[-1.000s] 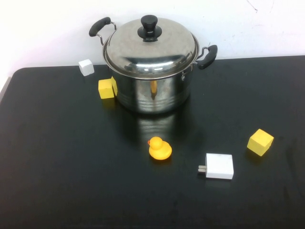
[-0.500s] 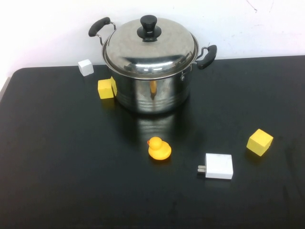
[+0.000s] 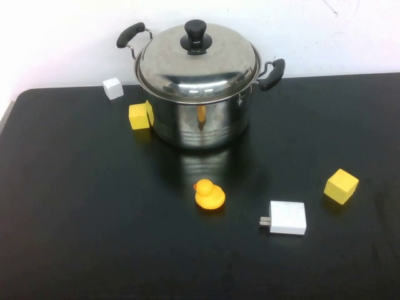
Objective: Cover the pot
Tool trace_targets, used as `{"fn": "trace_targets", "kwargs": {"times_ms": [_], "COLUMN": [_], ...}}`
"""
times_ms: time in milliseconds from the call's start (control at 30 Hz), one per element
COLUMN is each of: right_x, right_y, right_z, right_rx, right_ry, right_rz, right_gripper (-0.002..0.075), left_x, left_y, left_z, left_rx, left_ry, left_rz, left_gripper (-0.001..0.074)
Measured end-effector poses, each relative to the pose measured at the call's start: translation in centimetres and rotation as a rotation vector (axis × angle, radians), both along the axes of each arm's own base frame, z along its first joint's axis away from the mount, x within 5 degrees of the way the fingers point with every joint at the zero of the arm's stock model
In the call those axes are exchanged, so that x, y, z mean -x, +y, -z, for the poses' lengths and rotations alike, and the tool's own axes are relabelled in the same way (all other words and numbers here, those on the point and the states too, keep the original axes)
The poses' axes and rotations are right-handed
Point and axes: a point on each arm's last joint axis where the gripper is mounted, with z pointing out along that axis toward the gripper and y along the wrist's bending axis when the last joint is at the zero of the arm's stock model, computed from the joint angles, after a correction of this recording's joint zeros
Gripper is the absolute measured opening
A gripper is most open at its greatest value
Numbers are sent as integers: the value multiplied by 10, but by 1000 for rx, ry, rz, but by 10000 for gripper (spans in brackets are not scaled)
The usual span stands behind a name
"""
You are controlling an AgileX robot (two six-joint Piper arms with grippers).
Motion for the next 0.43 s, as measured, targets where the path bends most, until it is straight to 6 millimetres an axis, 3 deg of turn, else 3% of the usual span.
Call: {"fn": "trace_targets", "kwargs": {"times_ms": [233, 433], "right_x": [0, 0], "right_y": [0, 0], "right_z": [0, 0], "right_rx": [0, 0], "right_ry": [0, 0], "right_rz": [0, 0], "right_gripper": [-2, -2], "left_x": [0, 0], "left_y": [-2, -3], "left_z": [0, 0], "left_rx": [-258, -270], "left_ry": [-15, -21], "left_rz": [89, 112], "left_gripper": [-1, -1]}}
